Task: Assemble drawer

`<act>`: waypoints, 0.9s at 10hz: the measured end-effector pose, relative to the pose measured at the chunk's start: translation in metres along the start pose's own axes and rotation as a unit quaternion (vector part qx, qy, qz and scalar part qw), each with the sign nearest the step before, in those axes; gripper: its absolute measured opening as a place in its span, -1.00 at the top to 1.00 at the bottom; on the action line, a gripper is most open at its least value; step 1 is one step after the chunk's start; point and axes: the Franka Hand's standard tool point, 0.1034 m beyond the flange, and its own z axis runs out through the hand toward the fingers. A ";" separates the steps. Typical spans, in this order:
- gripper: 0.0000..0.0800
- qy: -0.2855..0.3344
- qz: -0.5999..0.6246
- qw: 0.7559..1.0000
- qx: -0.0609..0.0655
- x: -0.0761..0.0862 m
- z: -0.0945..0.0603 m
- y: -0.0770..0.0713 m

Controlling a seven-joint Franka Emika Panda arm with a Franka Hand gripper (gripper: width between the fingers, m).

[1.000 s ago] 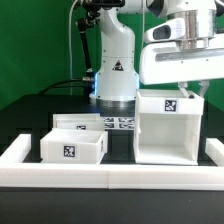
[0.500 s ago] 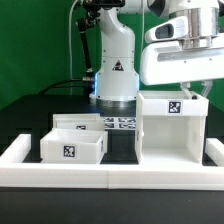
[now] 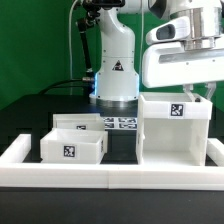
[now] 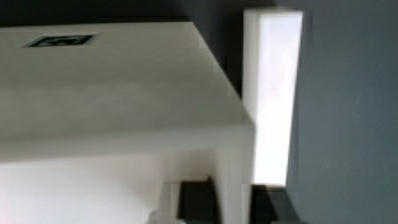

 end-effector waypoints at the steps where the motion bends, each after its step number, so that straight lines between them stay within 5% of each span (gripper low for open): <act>1: 0.90 0.002 -0.002 1.000 -0.001 0.006 0.000 0.005; 9: 0.89 0.023 0.185 0.982 0.002 0.019 0.000 0.007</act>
Offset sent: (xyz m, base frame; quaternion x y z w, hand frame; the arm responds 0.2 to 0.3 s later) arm 0.0000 0.0000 0.0000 0.0000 0.0000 0.0000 1.0000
